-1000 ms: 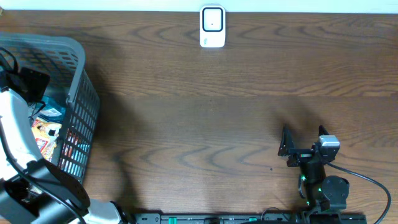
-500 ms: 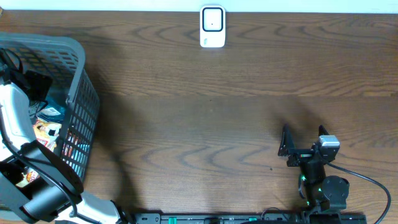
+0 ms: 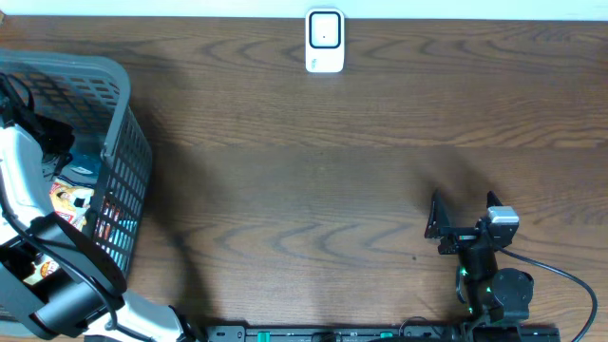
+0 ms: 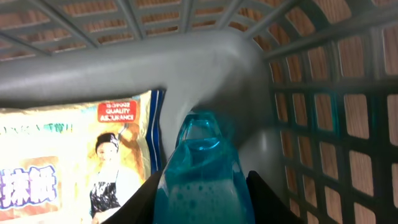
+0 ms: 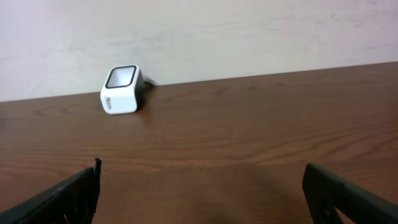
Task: Scan the item barcode
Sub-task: 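Lift the bottle out and carry it toward the white scanner, then lower the bottle onto the table and open the left gripper, then move the left gripper back over the basket, then grasp the yellow-and-red snack pack in the basket with the left gripper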
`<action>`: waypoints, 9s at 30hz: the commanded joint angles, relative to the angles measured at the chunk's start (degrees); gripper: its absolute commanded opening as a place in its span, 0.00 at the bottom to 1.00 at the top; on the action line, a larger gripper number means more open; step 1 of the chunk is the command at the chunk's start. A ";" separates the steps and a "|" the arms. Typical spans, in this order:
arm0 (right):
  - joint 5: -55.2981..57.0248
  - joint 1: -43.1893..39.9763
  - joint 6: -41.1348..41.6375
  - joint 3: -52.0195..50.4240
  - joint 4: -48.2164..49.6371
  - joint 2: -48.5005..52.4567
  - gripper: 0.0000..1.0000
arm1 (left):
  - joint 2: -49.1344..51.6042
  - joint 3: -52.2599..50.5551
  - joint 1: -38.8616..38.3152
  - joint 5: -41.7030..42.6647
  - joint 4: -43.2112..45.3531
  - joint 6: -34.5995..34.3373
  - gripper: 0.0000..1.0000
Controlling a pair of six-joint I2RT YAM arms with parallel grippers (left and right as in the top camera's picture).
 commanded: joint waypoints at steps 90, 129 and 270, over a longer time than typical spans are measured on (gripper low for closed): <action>0.28 -0.07 0.37 -0.15 -0.11 -0.33 0.99 | 15.43 -1.07 -72.85 23.45 25.70 -5.84 0.27; 0.28 -0.07 0.37 -0.15 -0.11 -0.31 0.99 | 17.53 -2.73 -73.07 9.66 13.97 6.47 0.87; 0.28 -0.07 0.37 -0.15 -0.11 -0.26 0.99 | -2.80 -27.96 4.22 -10.47 3.08 -36.96 0.07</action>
